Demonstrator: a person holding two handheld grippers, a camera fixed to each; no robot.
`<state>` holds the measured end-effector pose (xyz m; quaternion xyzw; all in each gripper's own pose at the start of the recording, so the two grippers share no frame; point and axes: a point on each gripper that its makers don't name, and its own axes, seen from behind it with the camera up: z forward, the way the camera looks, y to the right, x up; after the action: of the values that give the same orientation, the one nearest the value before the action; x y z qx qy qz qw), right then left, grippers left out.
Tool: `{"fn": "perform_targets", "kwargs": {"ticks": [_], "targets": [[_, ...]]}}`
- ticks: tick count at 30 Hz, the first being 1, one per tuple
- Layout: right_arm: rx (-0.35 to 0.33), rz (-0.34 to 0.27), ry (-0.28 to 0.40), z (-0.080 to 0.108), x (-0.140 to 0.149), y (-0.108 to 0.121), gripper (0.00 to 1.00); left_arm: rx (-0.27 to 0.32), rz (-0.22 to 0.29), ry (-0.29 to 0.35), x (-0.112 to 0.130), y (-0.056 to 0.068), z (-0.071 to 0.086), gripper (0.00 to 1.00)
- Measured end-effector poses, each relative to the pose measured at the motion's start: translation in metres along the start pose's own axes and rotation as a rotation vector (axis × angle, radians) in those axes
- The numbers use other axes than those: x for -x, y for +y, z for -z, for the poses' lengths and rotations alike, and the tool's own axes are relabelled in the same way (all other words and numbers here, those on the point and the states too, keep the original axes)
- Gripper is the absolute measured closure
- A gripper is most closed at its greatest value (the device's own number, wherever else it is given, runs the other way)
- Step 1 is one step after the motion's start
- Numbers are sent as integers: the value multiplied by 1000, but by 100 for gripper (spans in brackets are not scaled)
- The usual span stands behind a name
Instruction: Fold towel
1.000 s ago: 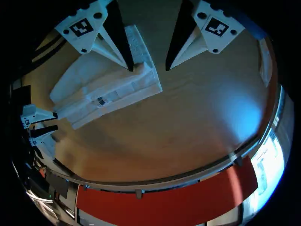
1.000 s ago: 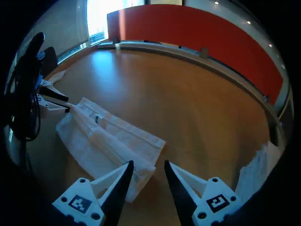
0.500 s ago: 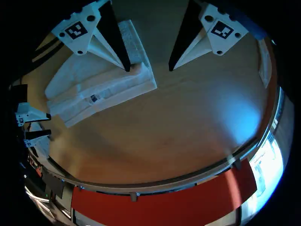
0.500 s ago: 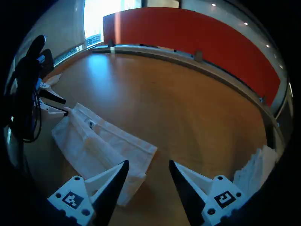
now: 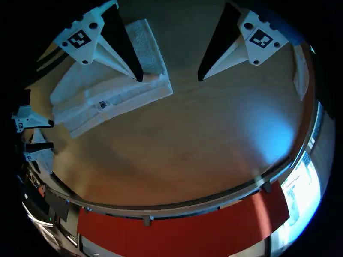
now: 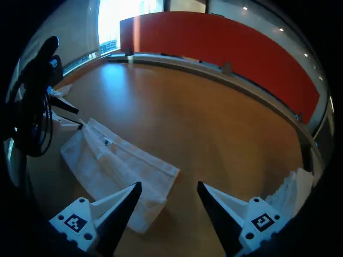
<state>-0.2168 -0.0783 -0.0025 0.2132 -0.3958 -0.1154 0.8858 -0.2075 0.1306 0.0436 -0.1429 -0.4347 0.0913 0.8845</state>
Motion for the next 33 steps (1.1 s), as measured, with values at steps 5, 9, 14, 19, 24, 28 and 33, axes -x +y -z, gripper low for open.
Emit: {"fn": "perform_targets", "kwargs": {"ticks": [5,9,14,19,24,28,33], "targets": [[-1,5,0,0,1,0,0,-8,6,5,-1,-3,1,6],[-6,12,2,0,0,-2,0,-9,10,9,-2,-4,2,6],[-16,22,2,-1,0,-6,0,-14,19,20,-3,-6,8,6],[-31,32,3,-4,-3,-14,0,-24,41,29,2,-13,17,6],[-48,46,4,-9,-7,-25,0,-37,80,31,17,-22,30,6],[-63,63,5,-15,-12,-34,0,-57,112,29,32,-32,43,6],[-86,86,2,-25,-17,-49,0,-90,152,27,51,-46,60,6]]}}
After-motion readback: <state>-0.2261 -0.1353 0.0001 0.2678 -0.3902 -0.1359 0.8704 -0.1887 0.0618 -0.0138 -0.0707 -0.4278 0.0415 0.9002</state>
